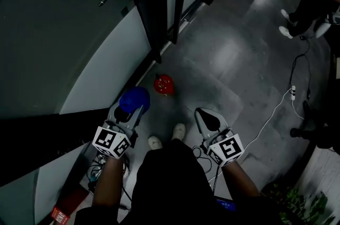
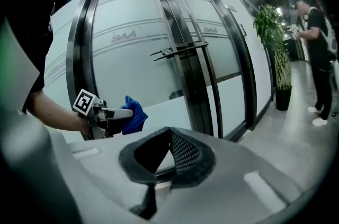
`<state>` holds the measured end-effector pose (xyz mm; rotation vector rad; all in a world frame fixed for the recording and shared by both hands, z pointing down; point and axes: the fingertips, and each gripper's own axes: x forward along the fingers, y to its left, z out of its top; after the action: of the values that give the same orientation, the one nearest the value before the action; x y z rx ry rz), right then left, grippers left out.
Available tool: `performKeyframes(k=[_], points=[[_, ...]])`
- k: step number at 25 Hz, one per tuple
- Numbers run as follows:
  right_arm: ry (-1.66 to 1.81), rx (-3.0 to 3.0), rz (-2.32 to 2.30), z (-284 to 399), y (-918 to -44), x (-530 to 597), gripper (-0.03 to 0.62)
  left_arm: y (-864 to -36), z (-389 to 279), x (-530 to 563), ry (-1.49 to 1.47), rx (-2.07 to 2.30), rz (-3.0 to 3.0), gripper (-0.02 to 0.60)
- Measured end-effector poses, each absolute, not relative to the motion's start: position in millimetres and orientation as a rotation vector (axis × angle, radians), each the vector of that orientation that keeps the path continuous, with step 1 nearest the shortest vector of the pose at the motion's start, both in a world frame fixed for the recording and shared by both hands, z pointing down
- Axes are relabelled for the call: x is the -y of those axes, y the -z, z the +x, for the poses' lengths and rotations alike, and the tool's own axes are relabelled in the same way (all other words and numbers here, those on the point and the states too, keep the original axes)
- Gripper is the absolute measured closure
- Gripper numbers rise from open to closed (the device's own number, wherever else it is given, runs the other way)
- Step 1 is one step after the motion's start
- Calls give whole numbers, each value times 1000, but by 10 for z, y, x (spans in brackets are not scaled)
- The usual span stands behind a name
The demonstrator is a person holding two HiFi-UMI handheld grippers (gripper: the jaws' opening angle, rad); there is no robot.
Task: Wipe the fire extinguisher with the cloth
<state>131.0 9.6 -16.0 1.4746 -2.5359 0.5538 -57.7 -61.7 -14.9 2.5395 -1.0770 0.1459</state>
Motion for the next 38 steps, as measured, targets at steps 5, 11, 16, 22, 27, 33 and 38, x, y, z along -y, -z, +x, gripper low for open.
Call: performKeyframes(k=[5,11,16,22,27,33,38], points=[[-543,2497,1560,1385,-385,-2,591,-480,-513,686,-162,1045,2508,411],[-392,2502,1637,1522,-1451,459,591,-1493,-583,859,-129,1002,2588,411],[-181,2469,1723,1671,-2604,958,591,-2462,-486,1221,-31,990,2705,411],[-102,2432,1825,1783,-3560,1199,591,-3352,-312,1393,43,938,2757,411],[-105,2379,1854,1726,-4030,1139,591,-3525,-119,1442,-57,892,2823,411],[-180,2421,1903,1817,-3966,1037,591,-3648,115,1596,-140,747,2805,410],[-172,2429,1860,1602,-3968,1093,591,-3711,275,1512,-123,636,2819,410]])
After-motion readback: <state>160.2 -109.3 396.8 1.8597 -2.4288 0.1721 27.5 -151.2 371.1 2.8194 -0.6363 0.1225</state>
